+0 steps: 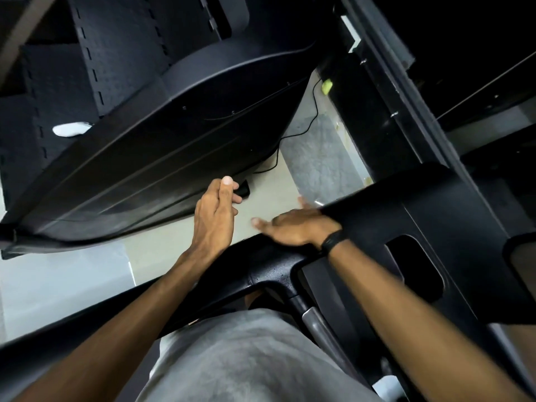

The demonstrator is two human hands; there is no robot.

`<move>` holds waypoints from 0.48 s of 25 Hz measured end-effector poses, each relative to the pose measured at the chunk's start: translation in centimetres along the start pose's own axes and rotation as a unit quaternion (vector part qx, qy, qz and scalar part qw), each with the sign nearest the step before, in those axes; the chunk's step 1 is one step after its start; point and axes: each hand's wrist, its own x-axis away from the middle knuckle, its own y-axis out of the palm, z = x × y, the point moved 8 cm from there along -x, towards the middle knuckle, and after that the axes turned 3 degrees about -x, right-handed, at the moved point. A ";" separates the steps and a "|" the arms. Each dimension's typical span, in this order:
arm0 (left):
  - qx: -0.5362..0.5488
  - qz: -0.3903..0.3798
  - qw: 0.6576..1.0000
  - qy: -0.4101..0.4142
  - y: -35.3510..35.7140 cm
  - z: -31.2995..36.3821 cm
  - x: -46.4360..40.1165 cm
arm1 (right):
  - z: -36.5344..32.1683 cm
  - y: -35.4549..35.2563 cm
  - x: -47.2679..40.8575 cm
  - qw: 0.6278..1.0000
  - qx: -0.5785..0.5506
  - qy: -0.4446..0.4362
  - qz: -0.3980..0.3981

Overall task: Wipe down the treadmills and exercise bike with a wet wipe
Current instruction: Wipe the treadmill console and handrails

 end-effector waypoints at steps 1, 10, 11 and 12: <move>0.000 -0.003 1.000 0.002 0.1 0.2 0.0 | -3.4 0.8 0.5 0.997 0.006 -0.065 0.029; -0.001 -0.036 0.999 0.017 0.8 0.6 0.0 | 12.9 1.3 7.5 0.967 -0.025 0.108 0.230; 0.000 -0.040 0.999 0.018 1.1 0.7 0.3 | 14.7 1.2 7.7 0.956 -0.038 0.168 0.237; 0.000 -0.044 0.999 0.020 1.4 0.8 0.5 | 14.9 1.2 7.8 0.947 -0.043 0.204 0.245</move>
